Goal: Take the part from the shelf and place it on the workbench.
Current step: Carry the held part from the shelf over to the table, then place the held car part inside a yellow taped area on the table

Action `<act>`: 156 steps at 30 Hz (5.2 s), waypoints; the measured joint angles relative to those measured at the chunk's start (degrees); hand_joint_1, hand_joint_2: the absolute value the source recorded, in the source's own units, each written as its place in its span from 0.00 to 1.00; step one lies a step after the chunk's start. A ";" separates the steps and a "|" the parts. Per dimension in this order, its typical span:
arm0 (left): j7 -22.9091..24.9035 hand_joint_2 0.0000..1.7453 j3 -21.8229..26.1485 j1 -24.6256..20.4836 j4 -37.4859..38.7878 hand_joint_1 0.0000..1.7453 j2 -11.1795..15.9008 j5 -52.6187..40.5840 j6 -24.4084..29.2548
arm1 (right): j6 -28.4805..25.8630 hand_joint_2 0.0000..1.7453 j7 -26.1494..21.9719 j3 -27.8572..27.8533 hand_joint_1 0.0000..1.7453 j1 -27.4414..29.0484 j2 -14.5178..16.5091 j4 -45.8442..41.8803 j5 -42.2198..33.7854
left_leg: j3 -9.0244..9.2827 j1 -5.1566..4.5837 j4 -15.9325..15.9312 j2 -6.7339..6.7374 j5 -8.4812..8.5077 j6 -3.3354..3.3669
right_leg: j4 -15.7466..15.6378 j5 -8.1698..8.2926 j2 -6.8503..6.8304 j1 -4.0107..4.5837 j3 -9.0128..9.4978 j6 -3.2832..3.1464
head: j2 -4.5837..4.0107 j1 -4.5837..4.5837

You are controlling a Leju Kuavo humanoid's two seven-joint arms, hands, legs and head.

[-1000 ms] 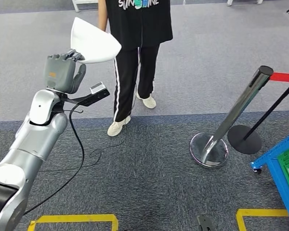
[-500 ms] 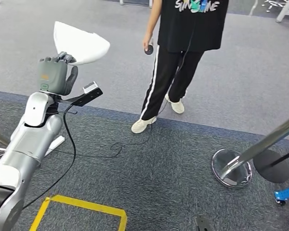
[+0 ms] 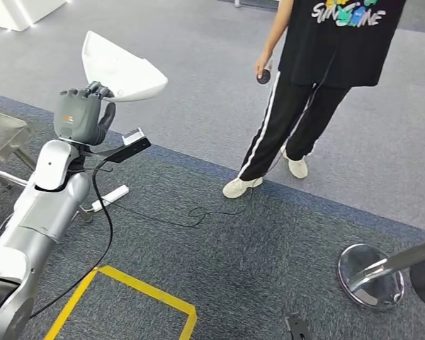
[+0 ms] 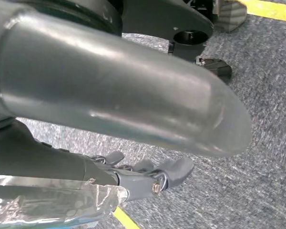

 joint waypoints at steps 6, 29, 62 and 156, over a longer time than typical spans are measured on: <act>0.00 1.00 0.02 0.15 -0.02 1.00 -0.01 -0.01 -0.19 | 0.27 0.00 0.25 -0.01 0.00 0.01 0.10 0.00 0.16 | 1.88 0.34 -2.85 3.49 3.73 -1.05 | 0.21 -0.72 -4.63 -0.11 0.48 0.58 | -0.01 -0.08; 0.04 1.00 0.42 0.51 -0.13 1.00 -0.07 0.17 -0.65 | 0.45 0.00 0.51 0.01 0.00 -0.24 0.13 -0.02 0.33 | 4.10 0.75 -9.18 -6.47 5.45 0.53 | 0.29 -0.10 2.78 -0.34 -0.11 0.71 | 0.01 0.63; 0.01 1.00 0.96 0.88 -0.15 1.00 -0.97 2.48 -0.95 | 0.48 0.00 0.68 0.01 0.00 -0.18 0.27 -0.02 0.46 | 1.40 0.06 -3.70 -1.09 2.30 0.33 | 0.63 -0.45 0.61 -0.27 0.03 0.36 | 0.00 0.06; -23.97 1.00 0.78 10.14 -7.61 1.00 4.89 24.79 -8.06 | 2.32 0.00 -0.26 0.40 0.00 -0.45 1.70 -0.01 2.22 | 4.34 -2.14 -13.15 0.76 8.31 4.33 | 14.46 -16.93 -0.05 1.81 -0.30 0.56 | 0.01 1.03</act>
